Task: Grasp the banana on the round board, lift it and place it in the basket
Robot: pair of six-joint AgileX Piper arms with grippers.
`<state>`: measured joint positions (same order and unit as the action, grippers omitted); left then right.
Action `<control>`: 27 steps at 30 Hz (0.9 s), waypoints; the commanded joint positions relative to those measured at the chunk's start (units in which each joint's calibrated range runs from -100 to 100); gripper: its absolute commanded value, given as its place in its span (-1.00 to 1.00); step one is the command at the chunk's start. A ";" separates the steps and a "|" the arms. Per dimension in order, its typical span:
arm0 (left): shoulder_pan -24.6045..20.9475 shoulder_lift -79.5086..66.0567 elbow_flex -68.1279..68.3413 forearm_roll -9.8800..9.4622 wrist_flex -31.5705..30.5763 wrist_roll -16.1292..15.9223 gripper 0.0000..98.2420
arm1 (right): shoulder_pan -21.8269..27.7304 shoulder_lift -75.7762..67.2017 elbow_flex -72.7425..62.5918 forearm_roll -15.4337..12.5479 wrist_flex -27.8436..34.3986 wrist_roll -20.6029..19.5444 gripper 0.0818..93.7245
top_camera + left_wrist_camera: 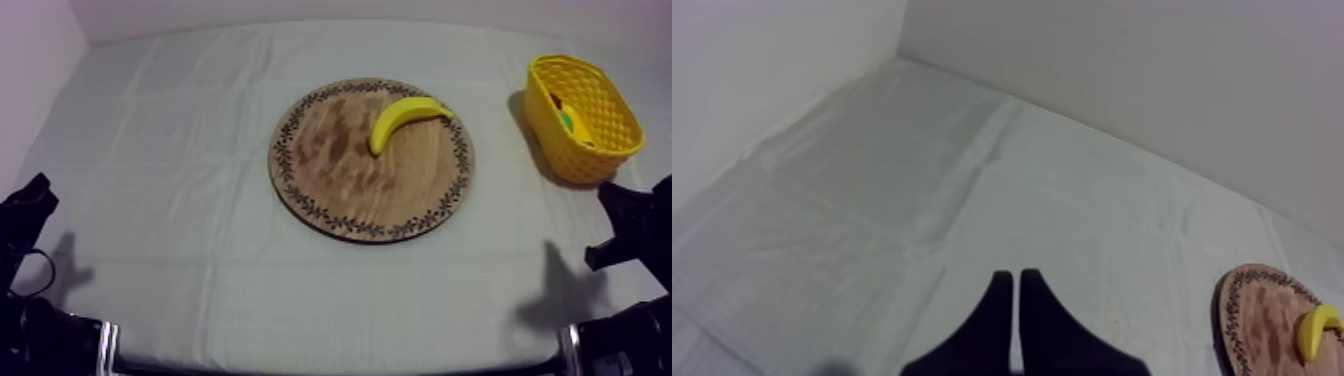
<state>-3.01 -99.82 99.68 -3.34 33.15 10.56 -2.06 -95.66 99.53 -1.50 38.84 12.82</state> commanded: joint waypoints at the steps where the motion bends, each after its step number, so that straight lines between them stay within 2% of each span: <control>1: 0.01 0.00 -0.01 -0.01 -0.01 0.01 -1.00 | -0.01 -0.01 0.02 0.01 -0.05 -0.05 -0.99; 16: 0.01 0.00 -0.01 -0.01 -0.01 0.01 -1.00 | -1.20 -0.07 0.02 0.01 -0.05 0.08 -0.99; 20: 0.01 0.00 -0.01 -0.01 -0.01 0.01 -1.00 | -4.61 -0.09 0.02 0.01 -0.05 0.20 -0.99; 27: 0.01 0.00 -0.01 -0.01 -0.01 0.01 -1.00 | -14.12 -0.03 0.02 0.01 -0.05 -1.22 -0.99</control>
<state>-3.01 -99.82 99.68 -3.34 33.15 10.56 -12.23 -95.68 99.53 -1.50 38.74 12.21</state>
